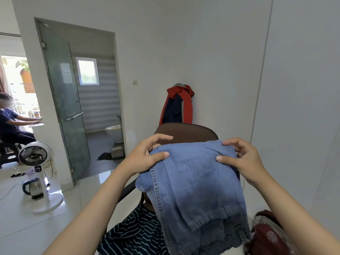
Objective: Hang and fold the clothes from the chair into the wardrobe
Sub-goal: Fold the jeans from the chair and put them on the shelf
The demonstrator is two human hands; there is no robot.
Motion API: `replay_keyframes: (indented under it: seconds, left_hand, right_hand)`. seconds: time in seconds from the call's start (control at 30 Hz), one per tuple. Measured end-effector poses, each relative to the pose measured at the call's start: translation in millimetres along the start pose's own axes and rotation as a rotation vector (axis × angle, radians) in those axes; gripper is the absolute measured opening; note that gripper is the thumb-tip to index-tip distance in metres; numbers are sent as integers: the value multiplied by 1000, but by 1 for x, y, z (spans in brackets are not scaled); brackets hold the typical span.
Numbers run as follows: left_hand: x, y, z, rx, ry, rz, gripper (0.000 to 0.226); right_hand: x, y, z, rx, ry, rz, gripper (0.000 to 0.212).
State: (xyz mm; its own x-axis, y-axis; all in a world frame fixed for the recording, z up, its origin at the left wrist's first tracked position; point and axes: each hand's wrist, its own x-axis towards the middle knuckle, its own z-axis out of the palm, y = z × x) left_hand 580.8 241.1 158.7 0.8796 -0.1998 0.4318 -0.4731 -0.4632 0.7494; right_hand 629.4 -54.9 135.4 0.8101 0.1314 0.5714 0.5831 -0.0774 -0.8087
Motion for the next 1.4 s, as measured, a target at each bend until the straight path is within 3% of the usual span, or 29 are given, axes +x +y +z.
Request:
replay_keyframes:
  seconds: [0.13, 0.3, 0.37, 0.5, 0.63, 0.73, 0.83, 0.97, 1.13, 1.3, 1.4]
  left_hand:
    - [-4, -11, 2, 38, -45, -1, 43]
    - [-9, -22, 9, 102, -87, -14, 43]
    - [-11, -26, 13, 145, -88, -11, 43]
    - [-11, -37, 18, 240, -116, -5, 46]
    - [-12, -50, 20, 311, -154, -8, 48]
    - [-14, -59, 22, 340, -159, -4, 49]
    - [-16, -73, 24, 339, -169, -6, 52]
    - [-20, -82, 30, 311, -182, -5, 53]
    - [-25, -89, 39, 318, -226, 34, 56]
    - [-33, -100, 43, 316, -220, 16, 59]
    - [-40, -103, 46, 298, -234, -3, 59]
  right_hand:
    - [-10, 19, -6, -25, -167, 168, 70]
    - [-31, 44, 0, -83, -238, 339, 69]
    - [-37, 51, 1, -99, -274, 408, 65]
    - [-38, 53, 5, -248, -380, 679, 28]
    - [-30, 50, 10, -302, -432, 865, 31]
    - [-26, 52, 13, -108, -370, 959, 48]
    - [-34, 57, 24, 155, -502, 1132, 59]
    - [-48, 78, 35, 330, -629, 1268, 71]
    - [-55, 97, 43, 392, -527, 1352, 71]
    - [-71, 123, 65, 452, -46, 1482, 72]
    - [-79, 121, 76, 438, 53, 1471, 54]
